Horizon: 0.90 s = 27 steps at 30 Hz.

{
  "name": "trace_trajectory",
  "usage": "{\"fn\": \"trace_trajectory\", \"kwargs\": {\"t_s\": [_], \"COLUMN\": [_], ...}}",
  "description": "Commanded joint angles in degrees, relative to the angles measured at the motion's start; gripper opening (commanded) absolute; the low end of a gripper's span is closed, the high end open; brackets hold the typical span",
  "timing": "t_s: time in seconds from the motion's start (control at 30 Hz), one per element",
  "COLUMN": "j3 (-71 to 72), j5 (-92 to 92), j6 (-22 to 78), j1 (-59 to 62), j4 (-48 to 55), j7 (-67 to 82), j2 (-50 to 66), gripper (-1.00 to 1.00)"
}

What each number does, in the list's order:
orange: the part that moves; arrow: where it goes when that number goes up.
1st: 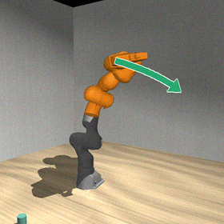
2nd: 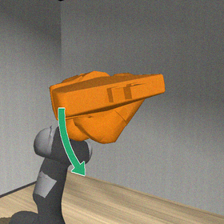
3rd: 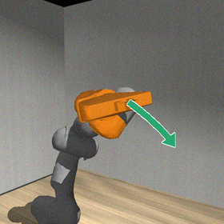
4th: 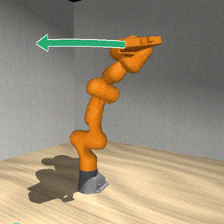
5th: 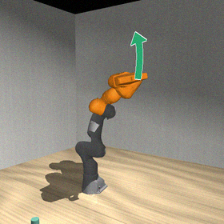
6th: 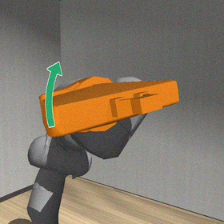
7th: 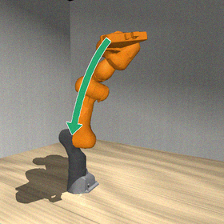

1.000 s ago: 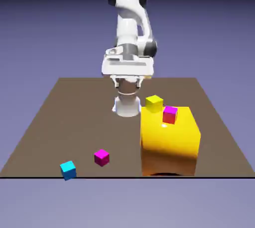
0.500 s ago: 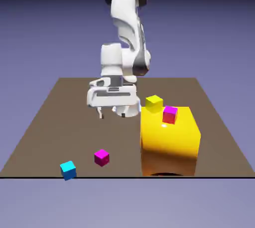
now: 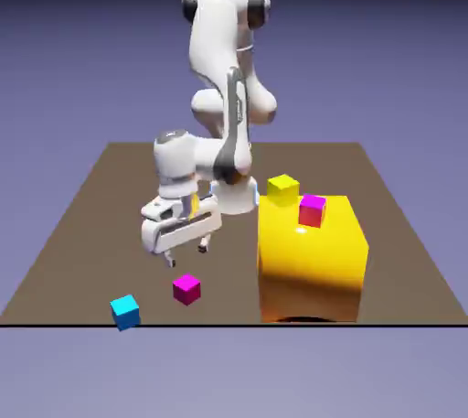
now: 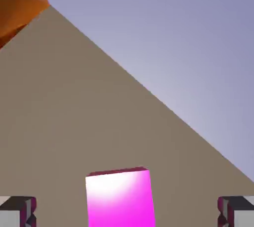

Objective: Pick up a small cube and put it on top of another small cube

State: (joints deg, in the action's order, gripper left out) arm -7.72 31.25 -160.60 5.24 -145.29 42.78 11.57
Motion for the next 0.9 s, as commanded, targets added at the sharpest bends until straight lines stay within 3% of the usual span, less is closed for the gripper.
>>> {"fn": "trace_trajectory", "kwargs": {"t_s": [0.0,0.27,0.3,0.53,0.87], "j3": [-0.2,8.8,8.8,-0.3,2.2], "j5": [0.9,11.3,11.4,1.4,-1.1], "j6": [0.4,-7.4,-7.4,0.7,25.0], "j1": [0.2,6.7,6.7,0.1,-5.1], "j4": [0.5,5.3,5.3,0.8,13.0], "j7": [2.5,12.6,12.6,3.9,15.1], "j2": [1.3,14.4,14.4,2.0,-4.8], "gripper": [0.00,0.00,-1.00,-1.00,-1.00]}}
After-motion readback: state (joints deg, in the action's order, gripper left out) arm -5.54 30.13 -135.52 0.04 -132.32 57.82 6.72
